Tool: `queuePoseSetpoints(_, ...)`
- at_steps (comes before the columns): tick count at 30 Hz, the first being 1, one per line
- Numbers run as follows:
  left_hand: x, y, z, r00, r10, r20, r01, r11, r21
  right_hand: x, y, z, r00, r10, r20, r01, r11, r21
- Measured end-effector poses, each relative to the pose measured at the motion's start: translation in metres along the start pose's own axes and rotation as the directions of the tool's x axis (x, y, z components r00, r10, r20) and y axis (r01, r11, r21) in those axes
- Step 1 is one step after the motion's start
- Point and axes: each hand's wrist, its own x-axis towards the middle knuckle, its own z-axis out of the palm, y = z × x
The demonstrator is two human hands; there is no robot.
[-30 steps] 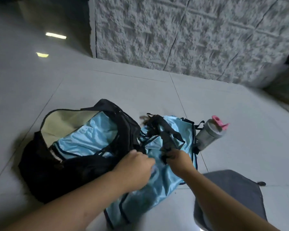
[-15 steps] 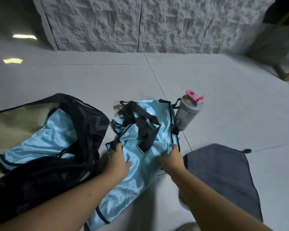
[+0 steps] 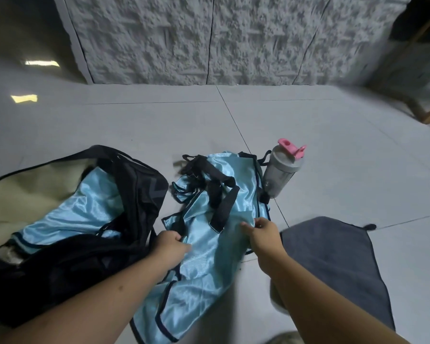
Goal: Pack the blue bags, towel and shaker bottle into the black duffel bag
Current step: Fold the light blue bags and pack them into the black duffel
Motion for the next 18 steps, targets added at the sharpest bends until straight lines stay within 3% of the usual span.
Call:
queuePoseSetpoints(2, -0.002, -0.003, 0.002, 0.999, 0.001, 0.033, -0.001, 1.0, -0.001, -0.006, -0.005, -0.001, 0.999, 0.036, 0.032, -0.037, 0.998, 0.045)
queuePoseSetpoints(5, -0.004, -0.007, 0.004, 0.996, 0.012, 0.083, -0.015, 0.999, 0.04, -0.007, -0.001, -0.006, 0.993, 0.042, 0.112, -0.04, 0.999, -0.017)
queuePoseSetpoints(8, -0.005, -0.009, 0.003, 0.999, 0.008, 0.047, -0.012, 0.996, 0.086, -0.008, 0.0, -0.014, 0.994, 0.048, 0.102, -0.043, 0.998, -0.049)
queuePoseSetpoints(14, -0.003, 0.001, 0.008, 0.994, 0.108, -0.028, -0.104, 0.987, 0.122, -0.008, -0.002, -0.028, 0.957, 0.039, 0.286, -0.117, 0.959, 0.259)
queuePoseSetpoints(18, 0.005, 0.017, 0.012, 0.981, 0.185, -0.054, -0.183, 0.982, 0.054, -0.007, -0.007, -0.035, 0.938, -0.041, 0.346, -0.066, 0.954, 0.292)
